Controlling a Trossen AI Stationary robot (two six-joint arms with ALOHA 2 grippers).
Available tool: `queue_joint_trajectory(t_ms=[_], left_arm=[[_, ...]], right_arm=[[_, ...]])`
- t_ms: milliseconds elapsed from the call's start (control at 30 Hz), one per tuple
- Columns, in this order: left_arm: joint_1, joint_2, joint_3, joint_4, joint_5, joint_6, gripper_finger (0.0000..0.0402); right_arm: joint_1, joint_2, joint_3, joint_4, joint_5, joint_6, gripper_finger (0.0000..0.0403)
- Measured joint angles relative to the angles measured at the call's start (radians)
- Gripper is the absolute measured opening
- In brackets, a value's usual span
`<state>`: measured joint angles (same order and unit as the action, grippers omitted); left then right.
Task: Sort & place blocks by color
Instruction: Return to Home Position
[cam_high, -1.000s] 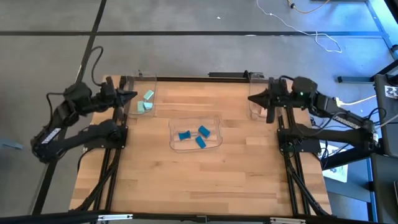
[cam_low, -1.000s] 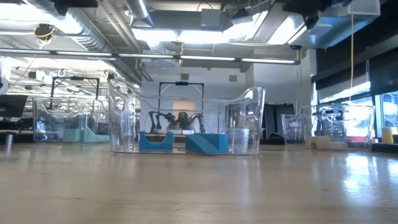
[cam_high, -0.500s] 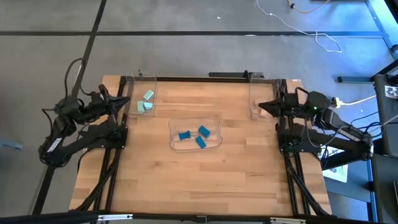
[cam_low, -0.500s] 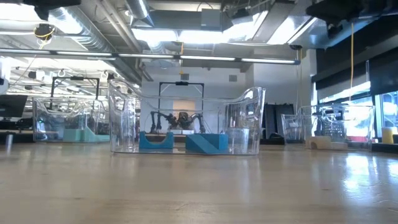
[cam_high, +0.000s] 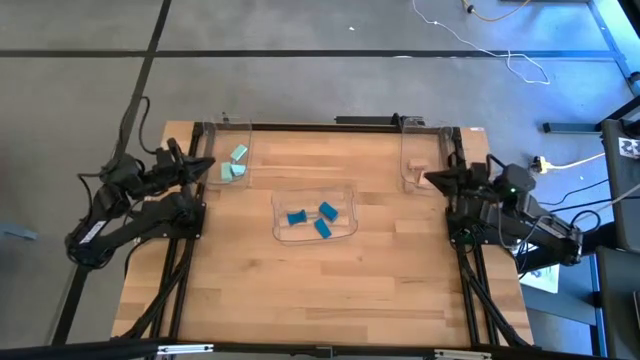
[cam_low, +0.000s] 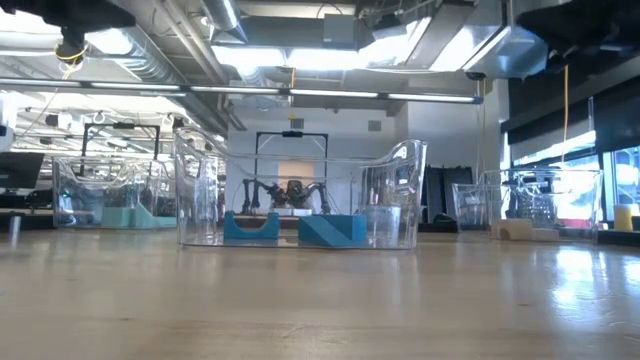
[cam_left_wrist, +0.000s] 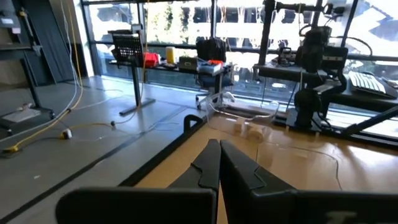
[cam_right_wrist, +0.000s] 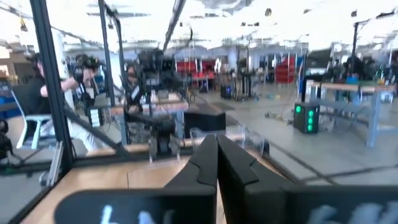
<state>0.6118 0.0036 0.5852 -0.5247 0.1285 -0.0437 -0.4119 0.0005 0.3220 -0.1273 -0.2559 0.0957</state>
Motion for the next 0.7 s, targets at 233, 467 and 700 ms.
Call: queue_joint_trajectory(t_ms=[233, 467, 700], left_arm=[[0.000, 0.000, -0.073, 0.122, 0.007, -0.001, 0.0000], [0.000, 0.000, -0.201, 0.327, 0.012, 0.124, 0.0000], [0.000, 0.000, -0.302, 0.414, 0.012, 0.158, 0.0000]], right_arm=[[0.000, 0.001, -0.106, 0.142, -0.001, 0.005, 0.0000], [-0.001, 0.002, -0.251, 0.369, -0.005, 0.037, 0.0000], [-0.001, 0.003, -0.316, 0.421, -0.002, 0.057, 0.0000]])
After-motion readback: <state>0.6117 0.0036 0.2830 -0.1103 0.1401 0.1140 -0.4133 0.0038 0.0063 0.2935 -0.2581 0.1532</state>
